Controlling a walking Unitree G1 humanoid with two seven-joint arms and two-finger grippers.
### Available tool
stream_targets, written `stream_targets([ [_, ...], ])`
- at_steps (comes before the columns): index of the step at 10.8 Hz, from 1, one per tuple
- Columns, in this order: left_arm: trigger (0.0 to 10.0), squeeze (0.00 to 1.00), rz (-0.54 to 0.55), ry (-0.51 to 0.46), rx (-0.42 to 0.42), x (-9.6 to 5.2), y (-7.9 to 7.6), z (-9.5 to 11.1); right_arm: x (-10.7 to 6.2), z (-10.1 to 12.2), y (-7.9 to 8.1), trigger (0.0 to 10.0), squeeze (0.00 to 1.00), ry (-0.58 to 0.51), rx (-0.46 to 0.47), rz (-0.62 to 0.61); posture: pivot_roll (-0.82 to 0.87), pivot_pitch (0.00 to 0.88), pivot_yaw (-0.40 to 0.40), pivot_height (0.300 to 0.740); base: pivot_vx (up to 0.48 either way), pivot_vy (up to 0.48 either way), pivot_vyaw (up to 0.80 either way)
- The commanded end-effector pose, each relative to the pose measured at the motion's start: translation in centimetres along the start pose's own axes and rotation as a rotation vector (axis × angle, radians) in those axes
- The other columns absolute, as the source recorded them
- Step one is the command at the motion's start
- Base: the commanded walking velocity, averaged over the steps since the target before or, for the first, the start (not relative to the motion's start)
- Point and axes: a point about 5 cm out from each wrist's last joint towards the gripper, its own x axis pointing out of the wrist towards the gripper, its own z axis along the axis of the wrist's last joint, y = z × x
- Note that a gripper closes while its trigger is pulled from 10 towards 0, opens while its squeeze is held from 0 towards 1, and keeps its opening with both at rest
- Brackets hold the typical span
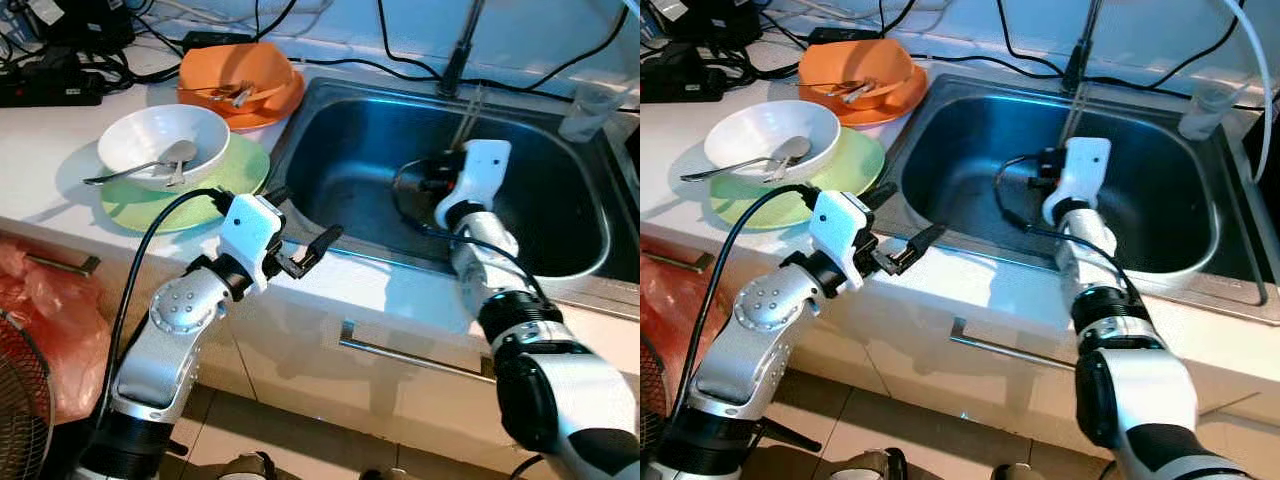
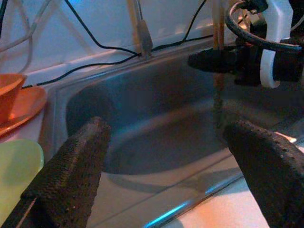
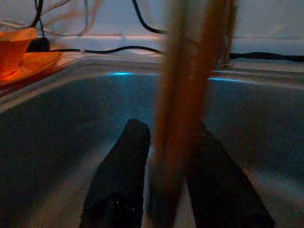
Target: Kitchen organization
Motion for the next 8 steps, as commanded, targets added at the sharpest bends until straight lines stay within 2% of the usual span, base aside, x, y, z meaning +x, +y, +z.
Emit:
stream_targets([
  [1, 10.0, 1.00, -0.016, -0.017, 0.007, 0.1, -0.1, 0.6, 0.3, 0.5, 0.3, 10.0, 1.00, -0.011, 0.005, 0.023, 0.12, 0.120, -0.001, 0.740, 0.000, 0.000, 0.00],
  [6, 10.0, 1.00, -0.022, -0.011, 0.019, 0.2, -0.4, 0.7, 0.4, 0.7, 0.6, 10.0, 1.00, -0.021, 0.040, 0.064, 0.12, 0.115, -0.001, 0.740, 0.000, 0.000, 0.00],
  [8, 10.0, 1.00, 0.120, -0.024, 0.080, 0.2, 1.4, 1.4, 0.5, 1.2, 1.3, 10.0, 1.00, -0.049, 0.057, 0.098, 0.13, 0.108, 0.003, 0.740, 0.000, 0.000, 0.00],
])
